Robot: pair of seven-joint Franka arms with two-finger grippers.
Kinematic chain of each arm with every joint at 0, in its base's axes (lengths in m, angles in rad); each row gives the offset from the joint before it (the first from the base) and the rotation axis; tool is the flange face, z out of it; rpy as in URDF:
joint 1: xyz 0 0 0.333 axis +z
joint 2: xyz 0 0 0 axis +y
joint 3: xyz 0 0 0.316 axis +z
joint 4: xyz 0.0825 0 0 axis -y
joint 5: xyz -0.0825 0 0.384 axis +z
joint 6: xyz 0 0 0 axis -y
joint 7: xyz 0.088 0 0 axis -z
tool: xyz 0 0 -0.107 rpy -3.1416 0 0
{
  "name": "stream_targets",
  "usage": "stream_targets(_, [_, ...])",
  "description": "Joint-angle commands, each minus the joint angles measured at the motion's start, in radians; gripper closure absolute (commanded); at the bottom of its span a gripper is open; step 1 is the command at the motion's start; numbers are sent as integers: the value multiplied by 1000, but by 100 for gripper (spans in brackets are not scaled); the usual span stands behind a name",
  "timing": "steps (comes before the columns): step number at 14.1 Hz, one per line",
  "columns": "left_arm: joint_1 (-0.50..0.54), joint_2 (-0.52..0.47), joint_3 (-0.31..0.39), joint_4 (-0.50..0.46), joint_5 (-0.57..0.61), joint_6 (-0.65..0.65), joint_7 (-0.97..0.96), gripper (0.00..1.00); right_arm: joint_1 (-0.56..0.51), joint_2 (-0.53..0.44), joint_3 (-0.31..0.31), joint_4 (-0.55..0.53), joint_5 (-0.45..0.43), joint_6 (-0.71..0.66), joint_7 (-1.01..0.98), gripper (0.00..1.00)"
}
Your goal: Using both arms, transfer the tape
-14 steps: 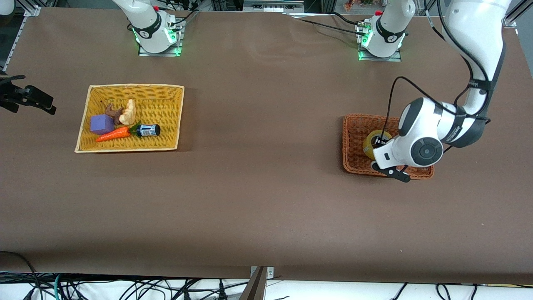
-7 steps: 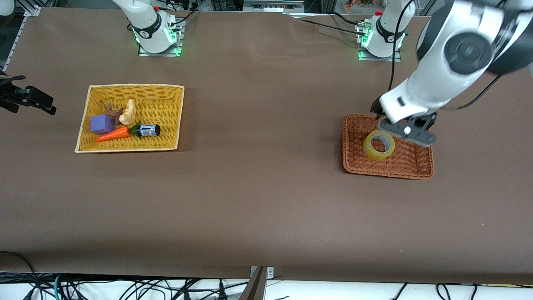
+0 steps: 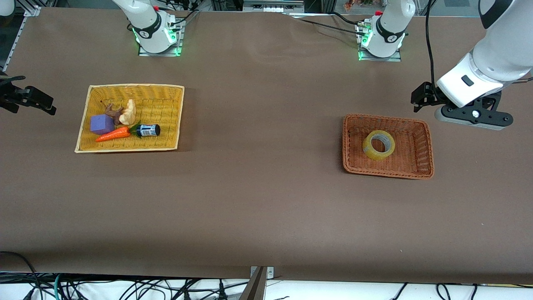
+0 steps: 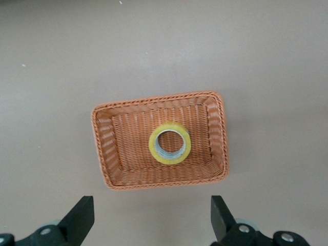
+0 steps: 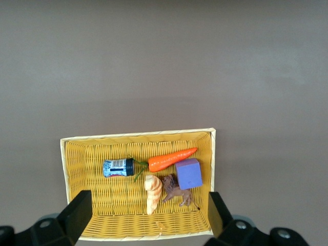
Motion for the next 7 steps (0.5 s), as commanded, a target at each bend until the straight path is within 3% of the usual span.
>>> stream_targets(1, [-51,-114,86,-147,-70,76,2,0,-1,5,2,21,9,-14,6,0])
stream_targets(7, [-53,-105,93,-136,-62,79,15,0,-1,5,2,21,7,-14,8,0])
